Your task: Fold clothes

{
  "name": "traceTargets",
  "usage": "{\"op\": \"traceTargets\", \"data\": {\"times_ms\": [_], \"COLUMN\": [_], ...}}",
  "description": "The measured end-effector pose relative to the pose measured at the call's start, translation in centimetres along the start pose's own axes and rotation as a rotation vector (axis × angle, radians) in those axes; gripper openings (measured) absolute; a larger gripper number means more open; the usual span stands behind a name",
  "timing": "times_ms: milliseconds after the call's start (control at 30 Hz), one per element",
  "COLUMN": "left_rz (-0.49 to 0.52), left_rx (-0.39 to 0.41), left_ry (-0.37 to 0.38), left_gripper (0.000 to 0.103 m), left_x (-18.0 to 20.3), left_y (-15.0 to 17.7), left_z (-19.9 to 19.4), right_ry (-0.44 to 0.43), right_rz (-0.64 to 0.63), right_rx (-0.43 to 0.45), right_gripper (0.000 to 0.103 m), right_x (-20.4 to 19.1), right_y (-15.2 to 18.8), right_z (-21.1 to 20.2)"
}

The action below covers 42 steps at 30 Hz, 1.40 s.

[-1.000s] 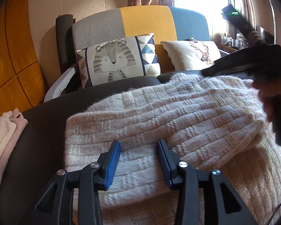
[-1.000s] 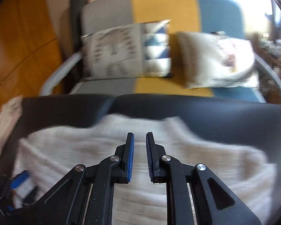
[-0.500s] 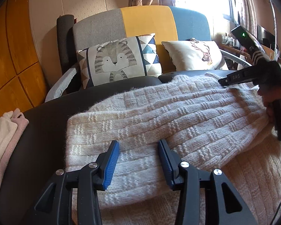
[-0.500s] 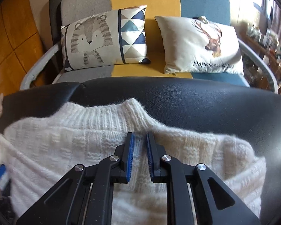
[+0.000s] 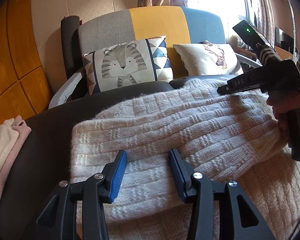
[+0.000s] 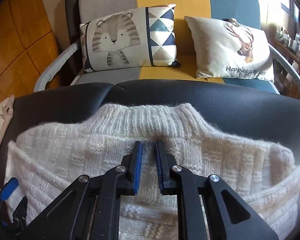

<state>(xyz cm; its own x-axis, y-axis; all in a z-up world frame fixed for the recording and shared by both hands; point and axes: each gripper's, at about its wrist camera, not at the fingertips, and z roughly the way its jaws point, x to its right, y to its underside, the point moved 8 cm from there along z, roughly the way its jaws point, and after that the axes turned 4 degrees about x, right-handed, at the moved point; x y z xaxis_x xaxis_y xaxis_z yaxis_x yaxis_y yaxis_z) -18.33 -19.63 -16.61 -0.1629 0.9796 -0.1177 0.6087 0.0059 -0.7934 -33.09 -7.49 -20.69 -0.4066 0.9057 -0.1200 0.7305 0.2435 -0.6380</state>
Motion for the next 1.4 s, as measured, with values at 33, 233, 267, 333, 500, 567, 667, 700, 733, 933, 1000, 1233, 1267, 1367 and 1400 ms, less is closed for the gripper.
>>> {"op": "traceTargets", "data": {"times_ms": [33, 233, 267, 333, 500, 567, 667, 700, 733, 933, 1000, 1233, 1267, 1367, 1400], "left_rz": [-0.001, 0.002, 0.002, 0.003, 0.004, 0.007, 0.007, 0.007, 0.005, -0.055, -0.086, -0.184, -0.203, -0.225, -0.222], "left_rx": [0.000, 0.000, 0.000, 0.001, 0.000, 0.000, -0.001, -0.002, -0.003, -0.028, -0.044, -0.091, -0.090, -0.097, -0.101], "left_ry": [0.000, -0.003, -0.003, -0.004, -0.007, -0.010, -0.011, -0.013, -0.013, 0.015, 0.031, 0.095, 0.107, 0.140, 0.152], "left_gripper": [0.046, 0.046, 0.046, 0.046, 0.046, 0.046, 0.047, 0.048, 0.049, 0.062, 0.064, 0.064, 0.064, 0.064, 0.064], "left_x": [0.0, 0.1, 0.1, 0.1, 0.1, 0.1, 0.1, 0.1, 0.0, -0.9, -1.4, -2.3, -2.2, -1.1, -0.6], "left_y": [0.0, 0.0, 0.0, 0.0, 0.0, 0.0, 0.0, 0.0, 0.0, 0.1, 0.1, 0.5, 1.0, 2.9, 3.6], "left_z": [0.0, 0.0, 0.0, 0.0, 0.0, 0.0, 0.0, 0.0, 0.0, 0.3, 0.5, -2.4, -3.1, -4.8, -5.3], "right_ry": [-0.001, -0.087, -0.095, -0.126, -0.153, -0.119, -0.077, -0.089, -0.102, -0.165, -0.123, -0.091, -0.090, -0.074, -0.062], "right_rz": [-0.004, -0.003, -0.027, -0.071, -0.078, -0.089, -0.065, -0.044, -0.018, 0.153, 0.129, 0.148, 0.156, 0.166, 0.154], "right_rx": [-0.006, 0.063, 0.073, 0.089, 0.089, 0.067, 0.027, 0.047, 0.051, 0.057, 0.042, 0.100, 0.096, 0.082, 0.078], "right_gripper": [0.015, 0.017, 0.017, 0.017, 0.017, 0.017, 0.017, 0.016, 0.016, 0.024, 0.030, 0.030, 0.030, 0.030, 0.030], "right_x": [0.0, -2.2, -2.9, -4.4, -5.1, -4.6, -3.1, -2.8, -2.5, -1.7, -1.3, 1.0, 1.3, 1.5, 1.4], "right_y": [0.0, 0.1, 0.3, 1.1, 3.7, 4.8, 6.3, 6.3, 6.3, 6.3, 7.3, 10.3, 11.1, 13.6, 14.2], "right_z": [-0.1, -3.8, -4.5, -6.0, -8.6, -8.4, -6.7, -6.6, -6.6, -9.3, -10.1, -14.5, -14.9, -15.7, -15.7]}}
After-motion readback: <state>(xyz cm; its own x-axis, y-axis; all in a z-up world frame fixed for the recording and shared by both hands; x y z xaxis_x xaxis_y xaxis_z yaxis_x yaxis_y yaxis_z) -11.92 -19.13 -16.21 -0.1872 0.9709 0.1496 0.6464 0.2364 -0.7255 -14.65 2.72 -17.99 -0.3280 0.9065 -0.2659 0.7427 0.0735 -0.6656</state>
